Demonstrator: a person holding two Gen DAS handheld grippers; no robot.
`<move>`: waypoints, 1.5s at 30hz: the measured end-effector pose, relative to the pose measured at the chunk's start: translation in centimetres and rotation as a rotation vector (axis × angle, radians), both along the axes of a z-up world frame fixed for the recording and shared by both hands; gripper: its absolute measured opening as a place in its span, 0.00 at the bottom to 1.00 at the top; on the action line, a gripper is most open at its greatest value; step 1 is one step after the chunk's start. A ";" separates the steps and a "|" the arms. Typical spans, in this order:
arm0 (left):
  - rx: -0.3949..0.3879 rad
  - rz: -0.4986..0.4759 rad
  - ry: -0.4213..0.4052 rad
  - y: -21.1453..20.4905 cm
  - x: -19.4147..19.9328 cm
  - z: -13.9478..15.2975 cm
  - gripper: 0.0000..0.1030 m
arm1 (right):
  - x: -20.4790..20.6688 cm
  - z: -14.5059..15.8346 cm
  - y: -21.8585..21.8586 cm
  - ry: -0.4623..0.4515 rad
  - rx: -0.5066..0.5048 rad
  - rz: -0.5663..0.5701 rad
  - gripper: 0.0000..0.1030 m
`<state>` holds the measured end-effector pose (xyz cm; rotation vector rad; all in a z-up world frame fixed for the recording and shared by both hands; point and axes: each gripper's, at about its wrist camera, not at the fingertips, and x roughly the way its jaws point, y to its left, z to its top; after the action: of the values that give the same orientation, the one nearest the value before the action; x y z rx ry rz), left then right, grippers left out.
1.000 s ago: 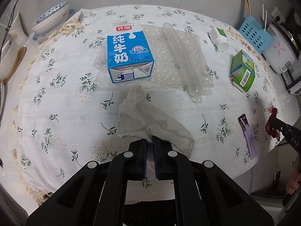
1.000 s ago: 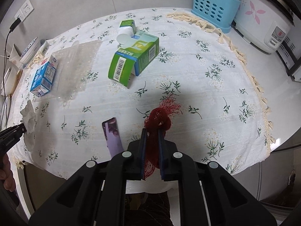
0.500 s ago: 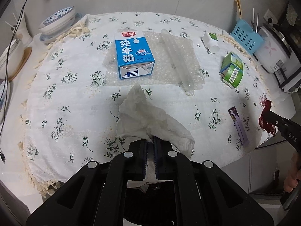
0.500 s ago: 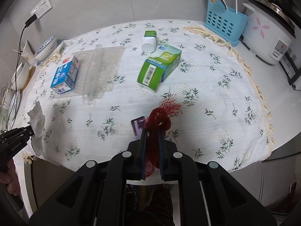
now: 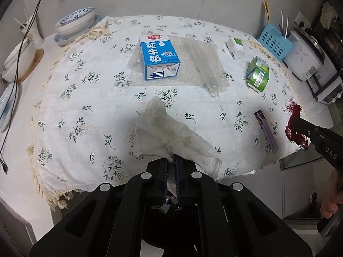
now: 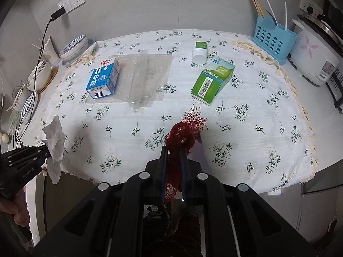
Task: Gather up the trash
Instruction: 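Lift the red net and white tissue and carry them toward the trash bin, then hold the red net and white tissue above the trash bin opening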
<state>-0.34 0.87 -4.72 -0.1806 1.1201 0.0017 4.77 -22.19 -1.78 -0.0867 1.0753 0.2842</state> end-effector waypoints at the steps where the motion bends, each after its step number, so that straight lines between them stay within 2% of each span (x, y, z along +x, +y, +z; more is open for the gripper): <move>1: -0.001 0.002 0.001 0.1 -0.3 0.0 0.05 | -0.2 0.0 0.2 0.000 0.002 0.004 0.10; 13: -0.005 0.014 -0.001 1.0 -3.4 0.2 0.05 | -2.4 0.0 3.4 0.006 0.022 0.077 0.10; 27: -0.009 0.034 0.014 2.1 -7.5 -0.9 0.05 | -5.7 -1.4 5.6 0.033 0.026 0.140 0.10; 32: -0.014 0.029 0.018 2.2 -9.1 -2.2 0.05 | -7.0 -2.8 6.0 0.056 0.017 0.149 0.10; 45: -0.030 0.024 0.075 2.2 -11.9 -7.8 0.05 | -9.8 -8.9 6.3 0.133 0.023 0.201 0.10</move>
<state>-12.25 3.10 -12.57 -0.2225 1.1932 0.0136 -5.03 -15.86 -10.64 -0.1579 1.1971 0.4888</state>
